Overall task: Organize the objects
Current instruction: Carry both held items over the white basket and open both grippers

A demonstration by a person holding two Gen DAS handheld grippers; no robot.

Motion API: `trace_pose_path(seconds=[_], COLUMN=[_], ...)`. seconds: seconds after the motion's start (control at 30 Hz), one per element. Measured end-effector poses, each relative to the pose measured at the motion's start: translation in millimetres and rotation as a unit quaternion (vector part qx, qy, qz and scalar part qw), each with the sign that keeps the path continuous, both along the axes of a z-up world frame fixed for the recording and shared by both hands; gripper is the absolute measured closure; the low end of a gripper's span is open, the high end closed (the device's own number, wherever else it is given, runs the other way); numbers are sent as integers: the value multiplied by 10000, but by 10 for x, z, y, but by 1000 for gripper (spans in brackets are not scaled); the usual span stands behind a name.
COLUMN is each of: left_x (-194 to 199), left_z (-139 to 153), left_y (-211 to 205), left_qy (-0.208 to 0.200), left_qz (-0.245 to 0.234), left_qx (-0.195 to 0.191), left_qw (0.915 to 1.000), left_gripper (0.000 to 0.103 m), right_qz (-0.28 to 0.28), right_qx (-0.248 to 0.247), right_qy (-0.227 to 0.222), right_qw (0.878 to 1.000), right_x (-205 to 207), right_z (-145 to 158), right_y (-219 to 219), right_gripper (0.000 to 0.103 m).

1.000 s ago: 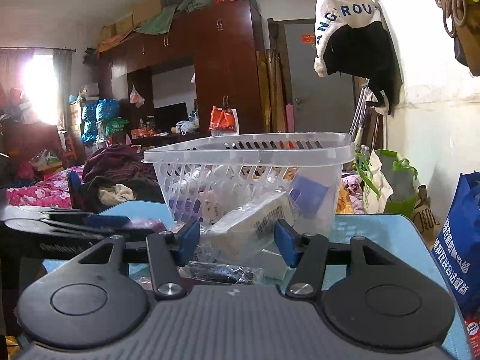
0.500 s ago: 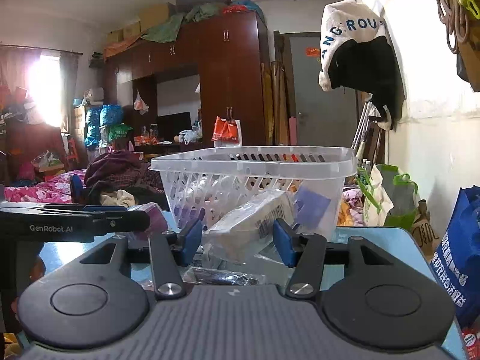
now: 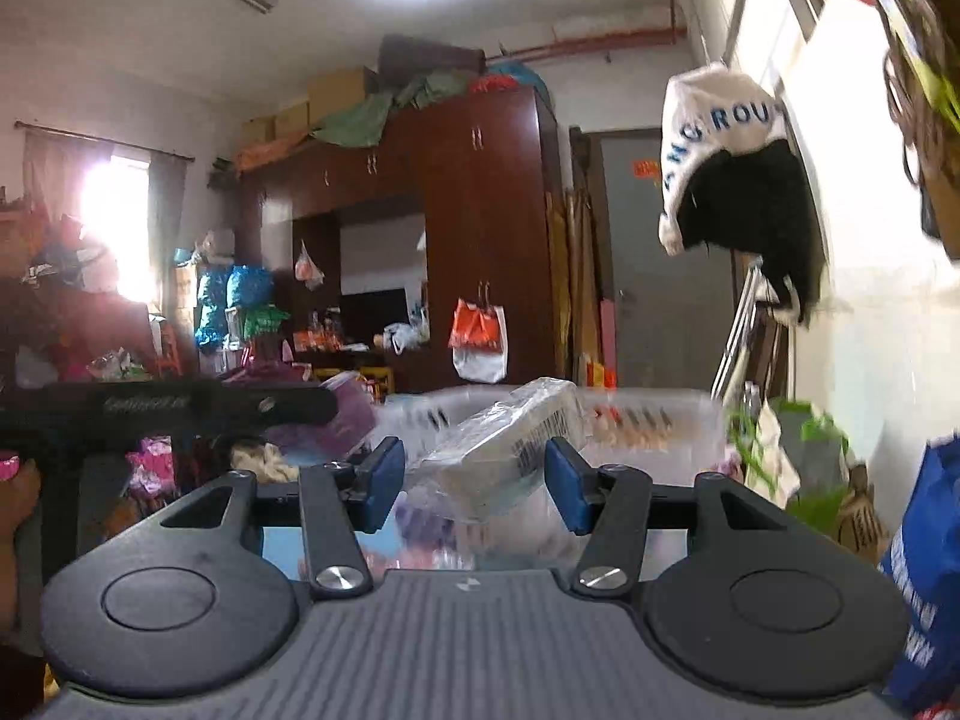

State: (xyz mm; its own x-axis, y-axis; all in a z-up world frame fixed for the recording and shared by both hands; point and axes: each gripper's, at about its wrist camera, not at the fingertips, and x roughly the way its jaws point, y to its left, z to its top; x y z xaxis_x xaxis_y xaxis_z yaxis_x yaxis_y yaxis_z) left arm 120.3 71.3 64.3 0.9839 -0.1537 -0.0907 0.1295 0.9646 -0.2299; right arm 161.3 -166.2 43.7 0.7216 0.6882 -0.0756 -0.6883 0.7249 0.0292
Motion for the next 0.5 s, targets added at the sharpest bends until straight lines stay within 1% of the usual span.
trace_pose_path(seconds=[0.13, 0.23, 0.3, 0.4, 0.43, 0.47, 0.5], left_x=[473, 844, 1068, 1288, 1357, 1418, 1450], left_z=[425, 613, 651, 575, 529, 480, 424], left_y=[13, -14, -23, 38, 64, 92, 128], left_qy=[194, 448, 648, 849, 888, 886, 906], left_qz=[60, 262, 395, 448, 447, 430, 451], left_qx=[-65, 26, 79, -70, -123, -151, -176], left_qw=[9998, 9986, 9971, 9954, 9950, 9950, 9947], left_gripper=[38, 38, 38, 38, 38, 34, 19], right_qz=[-219, -385, -395, -409, -459, -493, -541], right_qx=[-204, -398, -620, -987, -1105, -1167, -1161], right_qy=[-17, 23, 127, 215, 230, 247, 210], right_qw=[9996, 9985, 9972, 9940, 9925, 9916, 9915], right_x=[367, 697, 899, 1096, 1153, 1172, 1183], right_z=[364, 542, 553, 455, 419, 380, 349], right_y=[183, 310, 408, 552, 598, 617, 624], right_gripper=[48, 48, 48, 47, 44, 39, 27])
